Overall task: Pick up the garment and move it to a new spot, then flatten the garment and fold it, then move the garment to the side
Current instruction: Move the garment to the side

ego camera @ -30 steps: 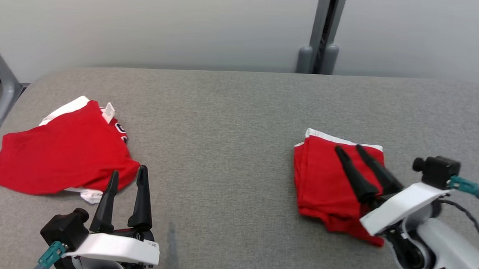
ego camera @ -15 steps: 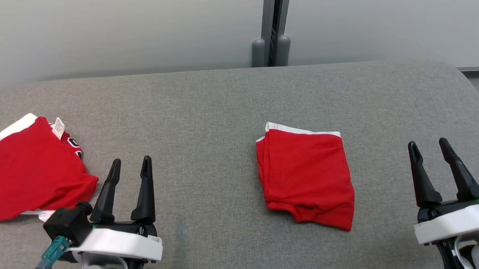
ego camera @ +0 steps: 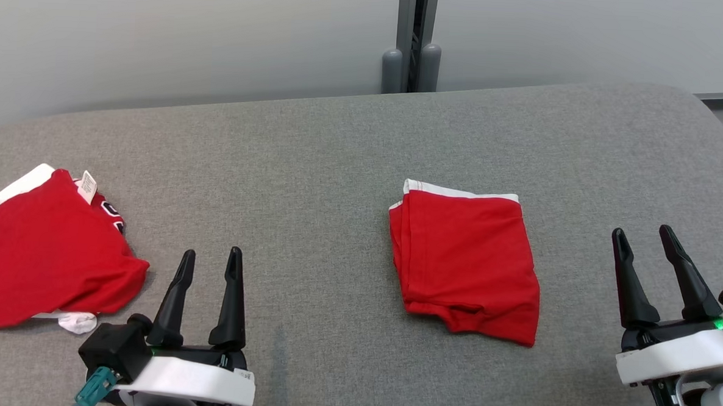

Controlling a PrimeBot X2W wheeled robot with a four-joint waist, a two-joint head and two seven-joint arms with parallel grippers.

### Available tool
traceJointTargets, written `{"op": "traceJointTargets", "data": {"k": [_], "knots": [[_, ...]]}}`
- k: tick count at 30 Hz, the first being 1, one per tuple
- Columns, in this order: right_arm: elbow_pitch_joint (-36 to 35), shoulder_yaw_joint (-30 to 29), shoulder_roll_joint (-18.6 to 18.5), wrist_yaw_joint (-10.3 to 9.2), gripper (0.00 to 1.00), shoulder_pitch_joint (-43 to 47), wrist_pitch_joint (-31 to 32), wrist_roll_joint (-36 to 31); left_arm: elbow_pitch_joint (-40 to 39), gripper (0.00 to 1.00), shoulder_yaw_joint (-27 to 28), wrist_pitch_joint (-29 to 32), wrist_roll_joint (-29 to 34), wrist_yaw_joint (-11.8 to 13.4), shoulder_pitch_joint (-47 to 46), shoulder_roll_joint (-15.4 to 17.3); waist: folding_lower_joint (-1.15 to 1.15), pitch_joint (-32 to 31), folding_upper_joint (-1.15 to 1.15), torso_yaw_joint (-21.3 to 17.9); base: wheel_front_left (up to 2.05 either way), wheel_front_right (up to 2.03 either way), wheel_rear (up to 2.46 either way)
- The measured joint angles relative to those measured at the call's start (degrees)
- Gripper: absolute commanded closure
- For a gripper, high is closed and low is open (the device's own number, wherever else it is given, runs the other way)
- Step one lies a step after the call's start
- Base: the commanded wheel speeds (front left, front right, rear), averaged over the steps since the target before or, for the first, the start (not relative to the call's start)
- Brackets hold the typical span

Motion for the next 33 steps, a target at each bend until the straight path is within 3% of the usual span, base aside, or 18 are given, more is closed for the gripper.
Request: {"op": "traceJointTargets", "data": {"k": [7,20,33], "knots": [[5.2,2.0,-1.3,0.0,0.0,-1.1,0.0,5.0,0.5,0.0,-1.0,0.0,0.2,0.1,-0.9,0.0,0.0,1.9,0.0,1.5,0.0,0.0,0.0],[15.7,13.3,-6.8,0.0,0.0,-9.3,9.8,31.2,1.2,0.0,-3.6,0.0,1.3,0.2,-3.9,0.0,0.0,7.2,0.0,6.2,0.0,0.0,0.0],[19.9,20.8,-11.1,0.0,0.0,-14.6,16.7,44.4,1.1,0.0,-4.8,0.0,1.3,0.6,-5.2,0.0,0.0,9.7,0.0,9.5,0.0,0.0,0.0]]}}
